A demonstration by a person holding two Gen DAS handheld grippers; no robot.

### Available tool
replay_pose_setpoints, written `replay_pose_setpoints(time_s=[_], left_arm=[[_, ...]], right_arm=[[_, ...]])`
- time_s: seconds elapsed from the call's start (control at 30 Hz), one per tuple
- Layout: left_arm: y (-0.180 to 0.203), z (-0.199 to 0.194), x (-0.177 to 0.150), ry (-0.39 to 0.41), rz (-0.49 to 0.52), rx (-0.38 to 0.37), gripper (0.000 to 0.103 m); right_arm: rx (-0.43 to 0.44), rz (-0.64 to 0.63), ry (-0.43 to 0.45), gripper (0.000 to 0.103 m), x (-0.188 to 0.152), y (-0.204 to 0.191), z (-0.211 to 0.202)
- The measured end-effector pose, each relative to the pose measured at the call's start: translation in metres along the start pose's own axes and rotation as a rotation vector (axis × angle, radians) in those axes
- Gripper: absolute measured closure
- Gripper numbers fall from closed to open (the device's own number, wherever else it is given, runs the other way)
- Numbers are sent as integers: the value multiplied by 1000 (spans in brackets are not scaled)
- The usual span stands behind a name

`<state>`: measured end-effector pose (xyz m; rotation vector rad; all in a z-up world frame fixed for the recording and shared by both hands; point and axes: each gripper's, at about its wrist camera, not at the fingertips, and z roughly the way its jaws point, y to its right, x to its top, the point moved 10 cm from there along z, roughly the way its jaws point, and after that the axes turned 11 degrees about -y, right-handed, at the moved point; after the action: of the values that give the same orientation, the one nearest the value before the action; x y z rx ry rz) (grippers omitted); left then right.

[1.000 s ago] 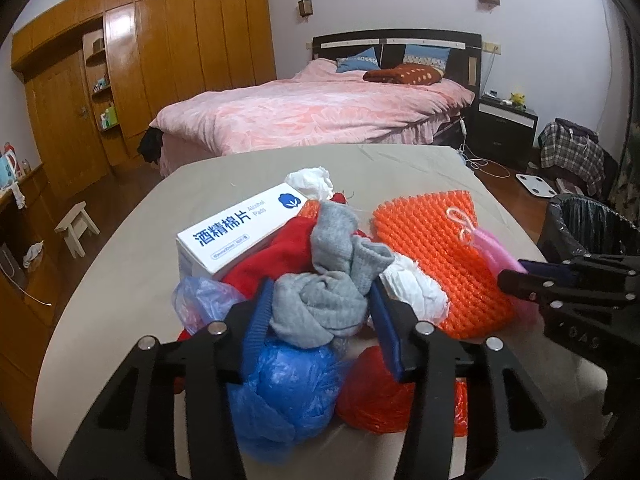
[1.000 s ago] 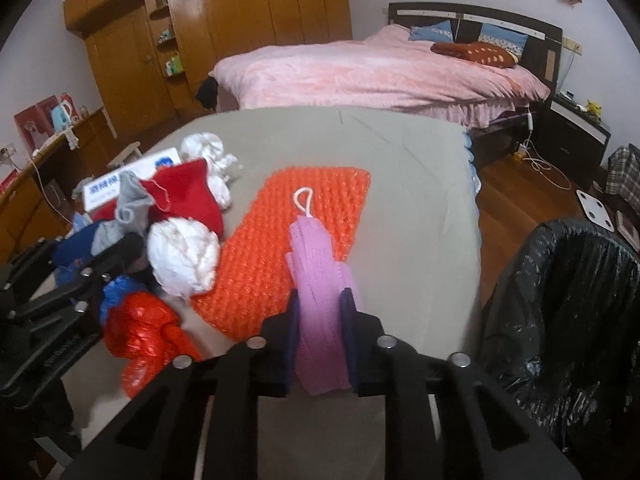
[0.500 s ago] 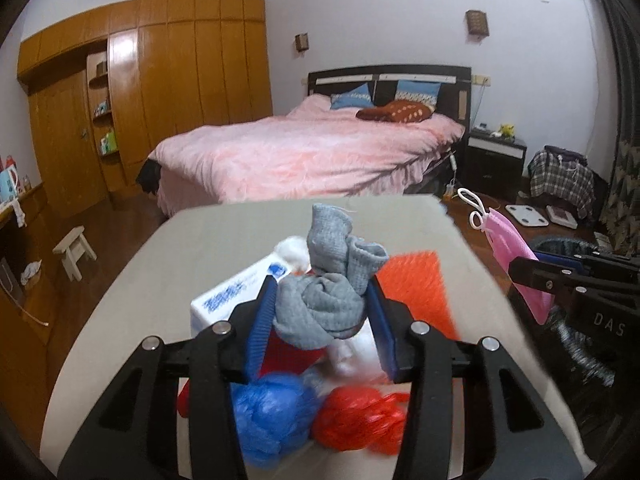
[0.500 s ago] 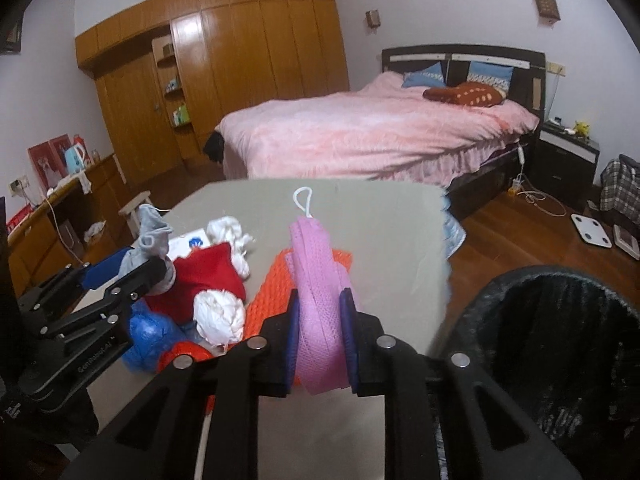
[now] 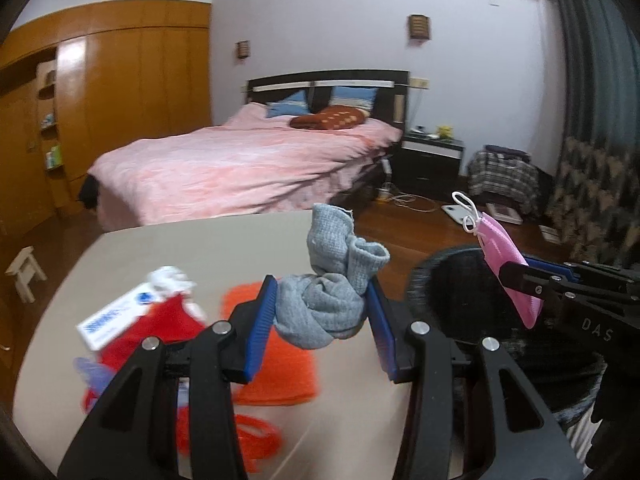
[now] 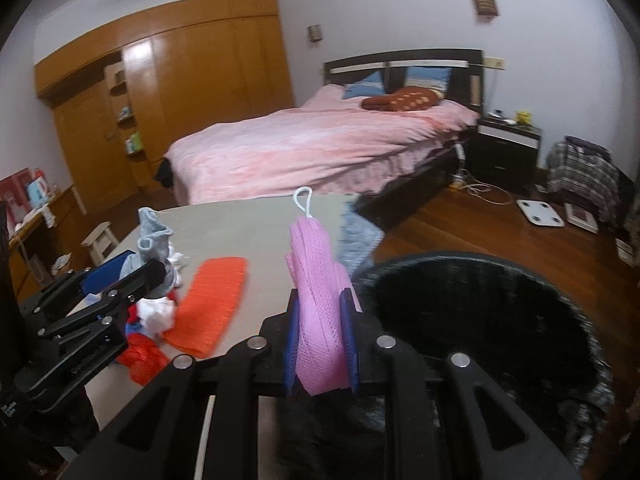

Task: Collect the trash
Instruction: 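Carry the sock and mask over the bin and open both tools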

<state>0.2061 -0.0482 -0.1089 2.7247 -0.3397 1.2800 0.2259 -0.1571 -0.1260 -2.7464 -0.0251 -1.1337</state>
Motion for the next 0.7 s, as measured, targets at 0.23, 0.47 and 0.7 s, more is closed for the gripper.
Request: replay_pose_setpoints(time_s=[0.23,0.47,0.7], left_arm=[[72,19,4,-14,66,-125,60],[137,37,5,-23,133,-230,54],[136,38,0,-21,147,-227,35]], right_arm=[[-118,89,6,84,-13,71,-23],[-211,170,18,74,-24,123,-39],[-257,199,53,36,-27,137,-49]])
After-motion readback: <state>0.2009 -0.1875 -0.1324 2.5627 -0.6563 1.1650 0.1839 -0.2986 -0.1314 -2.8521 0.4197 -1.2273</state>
